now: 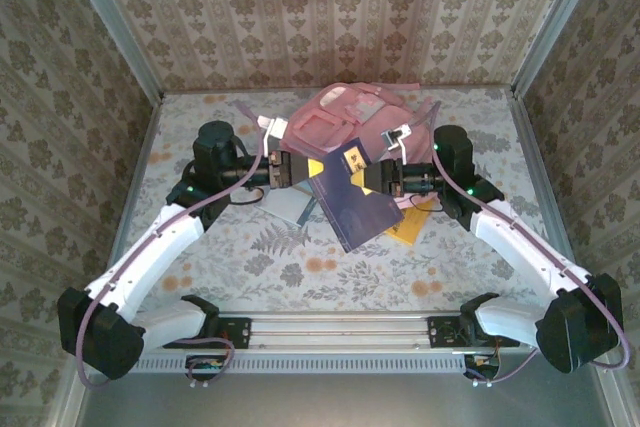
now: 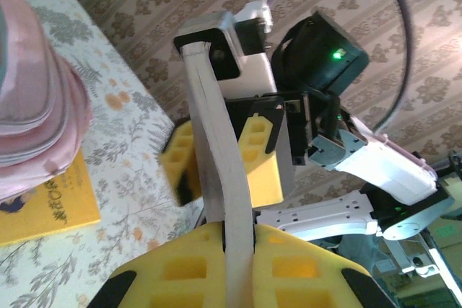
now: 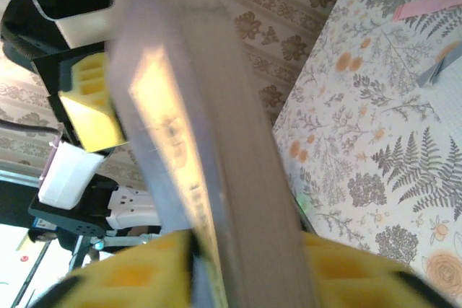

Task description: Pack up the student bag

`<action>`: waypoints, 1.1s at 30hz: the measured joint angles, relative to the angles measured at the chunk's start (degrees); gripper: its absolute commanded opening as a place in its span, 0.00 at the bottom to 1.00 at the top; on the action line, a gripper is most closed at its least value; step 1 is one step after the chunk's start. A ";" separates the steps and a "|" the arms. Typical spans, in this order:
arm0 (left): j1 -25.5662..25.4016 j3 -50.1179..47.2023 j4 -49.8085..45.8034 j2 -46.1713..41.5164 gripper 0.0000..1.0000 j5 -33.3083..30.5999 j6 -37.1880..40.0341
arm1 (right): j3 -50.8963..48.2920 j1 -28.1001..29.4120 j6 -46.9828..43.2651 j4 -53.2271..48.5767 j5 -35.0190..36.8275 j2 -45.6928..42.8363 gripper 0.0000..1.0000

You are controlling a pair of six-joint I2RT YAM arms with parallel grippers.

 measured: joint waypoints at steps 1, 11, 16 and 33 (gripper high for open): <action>0.02 0.02 -1.22 0.09 0.00 -0.59 0.44 | -0.42 -0.11 0.63 0.68 -0.22 -0.22 0.00; -0.66 14.38 -16.24 8.96 0.63 -8.02 9.42 | -0.83 -16.72 6.54 -6.12 11.87 -7.37 0.00; -3.65 24.74 -22.67 18.51 0.69 -12.96 13.49 | -1.18 -30.42 9.79 -14.99 23.04 -13.51 0.00; -11.34 65.68 -44.37 57.37 0.74 -31.45 20.24 | -5.44 -35.12 8.28 -36.37 46.71 -25.38 0.00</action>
